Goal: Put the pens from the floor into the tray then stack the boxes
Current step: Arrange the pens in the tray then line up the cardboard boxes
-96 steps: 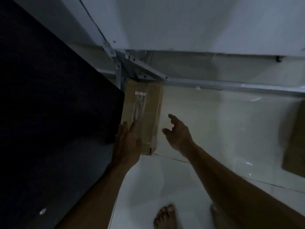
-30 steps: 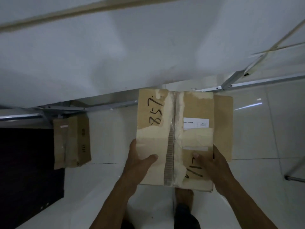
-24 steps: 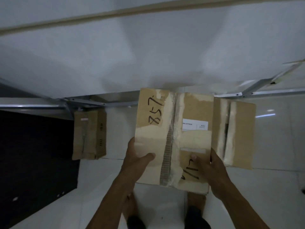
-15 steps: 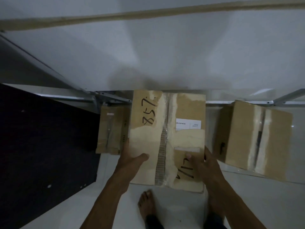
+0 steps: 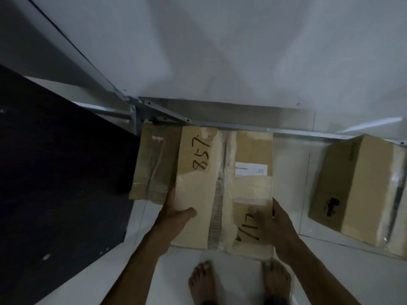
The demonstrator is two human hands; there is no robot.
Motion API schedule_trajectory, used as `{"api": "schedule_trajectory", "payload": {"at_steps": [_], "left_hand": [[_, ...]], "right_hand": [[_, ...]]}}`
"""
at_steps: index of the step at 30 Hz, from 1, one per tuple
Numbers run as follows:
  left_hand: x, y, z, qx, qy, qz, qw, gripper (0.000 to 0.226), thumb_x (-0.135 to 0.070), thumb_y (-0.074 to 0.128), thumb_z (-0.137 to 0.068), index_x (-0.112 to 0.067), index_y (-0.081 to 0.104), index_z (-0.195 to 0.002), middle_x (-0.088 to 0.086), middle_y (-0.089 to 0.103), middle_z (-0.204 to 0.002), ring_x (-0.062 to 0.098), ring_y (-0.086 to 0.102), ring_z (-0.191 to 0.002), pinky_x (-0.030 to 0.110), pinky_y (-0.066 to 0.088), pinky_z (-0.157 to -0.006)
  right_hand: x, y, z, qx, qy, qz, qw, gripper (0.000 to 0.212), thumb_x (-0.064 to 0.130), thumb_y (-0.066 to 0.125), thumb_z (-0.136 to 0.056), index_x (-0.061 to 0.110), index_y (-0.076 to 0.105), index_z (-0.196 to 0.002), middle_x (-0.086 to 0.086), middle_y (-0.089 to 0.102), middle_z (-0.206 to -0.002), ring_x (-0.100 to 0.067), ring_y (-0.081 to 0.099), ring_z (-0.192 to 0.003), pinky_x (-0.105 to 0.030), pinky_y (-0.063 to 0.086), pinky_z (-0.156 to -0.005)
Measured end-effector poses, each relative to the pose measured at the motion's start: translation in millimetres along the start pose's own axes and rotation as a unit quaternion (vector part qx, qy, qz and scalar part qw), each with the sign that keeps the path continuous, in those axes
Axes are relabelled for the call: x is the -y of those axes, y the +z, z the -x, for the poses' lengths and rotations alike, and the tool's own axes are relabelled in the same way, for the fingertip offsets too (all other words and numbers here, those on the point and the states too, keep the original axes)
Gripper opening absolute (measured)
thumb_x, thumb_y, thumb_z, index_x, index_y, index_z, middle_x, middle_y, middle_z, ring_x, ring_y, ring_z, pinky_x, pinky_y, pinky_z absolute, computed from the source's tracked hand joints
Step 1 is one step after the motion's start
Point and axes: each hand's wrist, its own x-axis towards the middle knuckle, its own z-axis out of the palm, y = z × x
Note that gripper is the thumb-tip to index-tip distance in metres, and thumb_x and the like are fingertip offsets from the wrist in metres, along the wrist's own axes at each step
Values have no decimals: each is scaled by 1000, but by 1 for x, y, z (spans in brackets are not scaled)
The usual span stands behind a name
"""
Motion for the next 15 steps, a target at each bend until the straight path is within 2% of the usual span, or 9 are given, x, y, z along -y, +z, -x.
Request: {"api": "schedule_trajectory", "payload": {"at_steps": [4,8,11,15], "left_hand": [[16,5,-53,-4,-1,-7,1000,77,-9,66,-82,-37,29,-143,-8,50,-124,21,49,-116,39,44,-98],[26,0,-84,-3,2,-18,1000,80,-6,65,-83,-34,25,-146,-5,47,-130,22,47,-119,35,41,-94],[30,-6,-96,-11,9,-26,1000,79,-7,66,-82,-35,26,-145,-4,49,-130,24,49,-119,37,44,-92],[30,-10,-101,-10,19,-9,1000,76,-9,67,-83,-36,29,-144,-4,50,-134,21,49,-122,41,44,-101]], "right_hand": [[-18,9,-48,4,12,-27,1000,40,28,66,-86,27,55,-125,-3,67,-112,-23,65,-98,-50,56,-85],[-33,24,-80,32,17,-55,998,43,24,64,-88,27,52,-129,-3,67,-115,-23,66,-100,-47,57,-82],[-41,34,-95,31,19,-64,997,44,23,64,-88,27,52,-130,-5,66,-118,-26,65,-103,-51,55,-86],[-44,39,-101,26,15,-58,998,44,28,65,-87,30,52,-129,-1,66,-117,-21,65,-102,-45,57,-82]]}}
